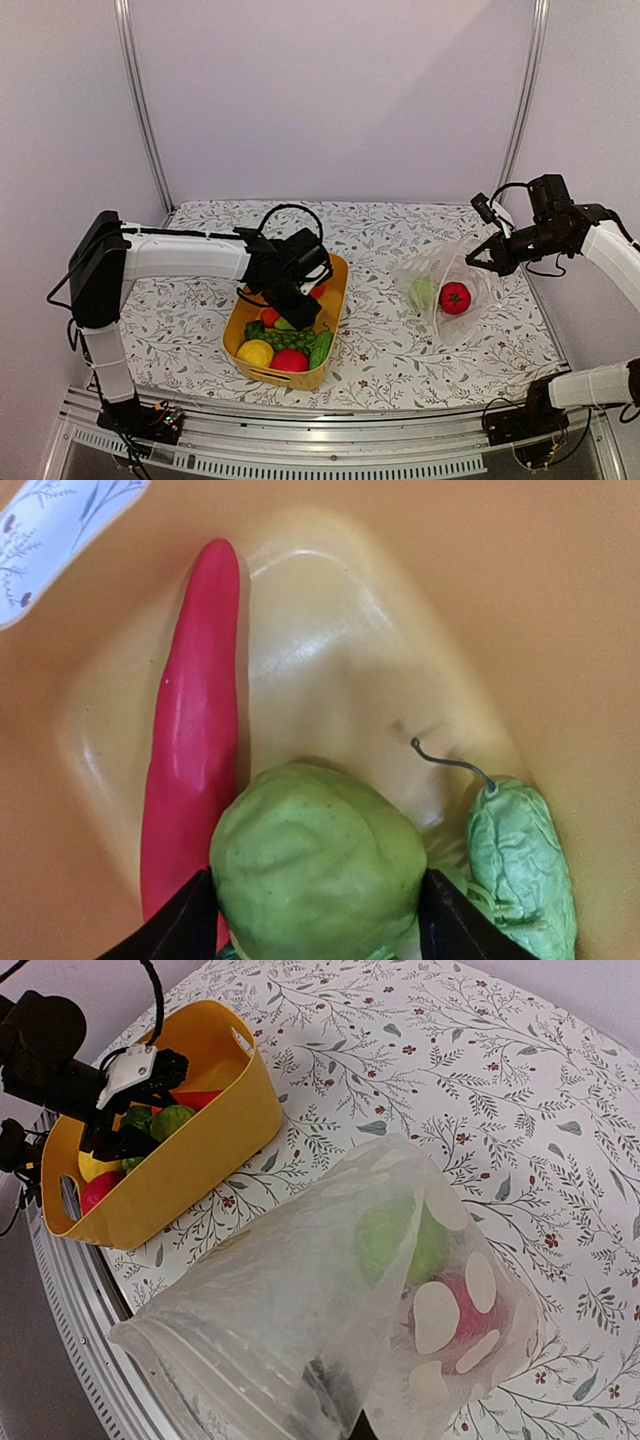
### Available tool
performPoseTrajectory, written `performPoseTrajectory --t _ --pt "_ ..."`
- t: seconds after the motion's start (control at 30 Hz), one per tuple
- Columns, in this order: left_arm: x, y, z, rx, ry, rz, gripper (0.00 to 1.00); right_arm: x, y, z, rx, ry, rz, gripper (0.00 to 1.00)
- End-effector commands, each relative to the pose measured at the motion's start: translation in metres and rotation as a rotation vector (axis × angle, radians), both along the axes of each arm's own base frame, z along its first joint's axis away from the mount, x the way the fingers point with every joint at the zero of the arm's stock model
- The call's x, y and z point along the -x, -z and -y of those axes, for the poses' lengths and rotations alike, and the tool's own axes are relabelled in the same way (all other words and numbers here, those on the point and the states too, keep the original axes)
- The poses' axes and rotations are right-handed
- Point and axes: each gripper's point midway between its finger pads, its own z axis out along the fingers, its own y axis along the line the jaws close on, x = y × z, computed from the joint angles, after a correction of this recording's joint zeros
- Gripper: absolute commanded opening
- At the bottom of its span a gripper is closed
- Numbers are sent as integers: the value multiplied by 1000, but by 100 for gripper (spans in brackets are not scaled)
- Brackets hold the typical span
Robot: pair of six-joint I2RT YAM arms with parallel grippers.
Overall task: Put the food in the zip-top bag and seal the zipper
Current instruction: Pick up the fake fruit from the bin.
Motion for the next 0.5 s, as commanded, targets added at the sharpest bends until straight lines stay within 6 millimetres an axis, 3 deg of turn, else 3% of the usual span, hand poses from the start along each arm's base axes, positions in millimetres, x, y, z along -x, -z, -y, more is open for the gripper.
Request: performPoseTrajectory --t 0.0,0.3,0.47 --pt "-2 8 -1 -43 12 -1 61 -2 -6 -1 1 -3 21 0" --pt "0 -22 -3 -11 -9 54 43 -4 -7 2 17 3 24 0" --pt "4 -43 -4 37 -21 79 41 -2 -6 0 9 1 9 0"
